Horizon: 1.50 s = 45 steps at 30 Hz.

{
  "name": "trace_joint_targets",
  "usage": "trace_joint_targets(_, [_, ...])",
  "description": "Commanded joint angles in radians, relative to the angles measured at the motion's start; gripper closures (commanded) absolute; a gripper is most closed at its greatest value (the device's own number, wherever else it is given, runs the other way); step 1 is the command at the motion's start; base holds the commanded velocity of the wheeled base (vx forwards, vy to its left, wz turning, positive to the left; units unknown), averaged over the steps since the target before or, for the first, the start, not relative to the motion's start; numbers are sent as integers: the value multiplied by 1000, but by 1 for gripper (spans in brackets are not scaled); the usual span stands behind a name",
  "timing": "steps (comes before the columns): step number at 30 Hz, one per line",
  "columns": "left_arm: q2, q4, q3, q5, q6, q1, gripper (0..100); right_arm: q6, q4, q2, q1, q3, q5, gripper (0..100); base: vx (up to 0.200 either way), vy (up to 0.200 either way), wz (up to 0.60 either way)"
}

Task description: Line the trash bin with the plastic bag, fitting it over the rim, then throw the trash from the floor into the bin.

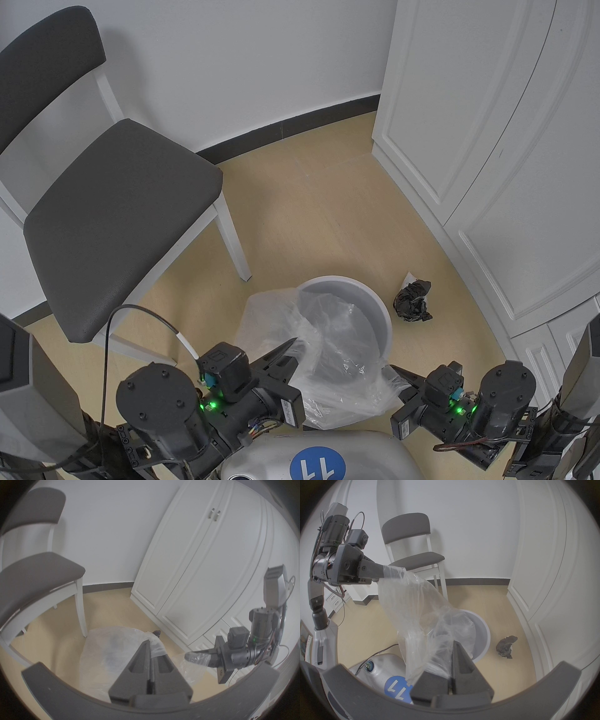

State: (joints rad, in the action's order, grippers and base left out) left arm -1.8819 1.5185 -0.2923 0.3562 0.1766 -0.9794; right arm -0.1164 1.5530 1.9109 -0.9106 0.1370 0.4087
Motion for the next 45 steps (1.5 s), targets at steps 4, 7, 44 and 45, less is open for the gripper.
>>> trace_joint_targets(4, [-105,0,-91,-56,106,110,100,0,18,59,156,13,-70,100,0,0,0])
trace_joint_targets(7, [-131,-1,-137,-57,141,140,100,0,18,82,202,23,-97,100,0,0,0])
trace_joint_targets(44, [-298,-333,-602,-290,322,134,100,-103,18,10,199,-79,-162,100,0,0,0])
trace_joint_targets(45, [-302,-333,-602,-290,330,140,100,-100,18,17,199,-76,-162,100,0,0,0])
